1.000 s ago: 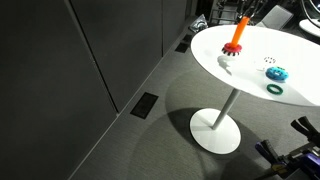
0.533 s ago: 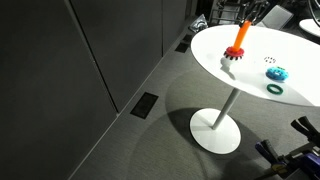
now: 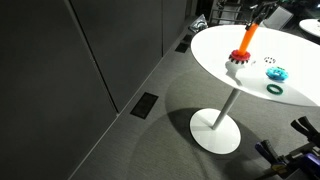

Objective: Move the ring stacking stand to the right, pick up the blue ring and stack it on the ring stacking stand

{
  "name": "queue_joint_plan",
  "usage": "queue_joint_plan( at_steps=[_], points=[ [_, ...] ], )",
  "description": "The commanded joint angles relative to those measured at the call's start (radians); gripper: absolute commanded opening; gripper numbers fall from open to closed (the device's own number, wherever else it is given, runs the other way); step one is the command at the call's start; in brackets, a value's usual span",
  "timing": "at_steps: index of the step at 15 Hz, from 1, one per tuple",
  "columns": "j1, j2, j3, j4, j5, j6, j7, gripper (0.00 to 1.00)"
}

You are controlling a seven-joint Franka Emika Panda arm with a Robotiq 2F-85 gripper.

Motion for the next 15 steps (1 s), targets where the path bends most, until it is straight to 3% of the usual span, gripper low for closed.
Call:
queue_joint_plan(
  at_steps=[1, 15],
  points=[
    [-0.005, -0.086, 0.004, -0.112, -0.003, 0.042, 0.012, 0.2],
    [-0.01, -0.13, -0.001, -0.259, -0.005, 0.162, 0.003, 0.2]
  ],
)
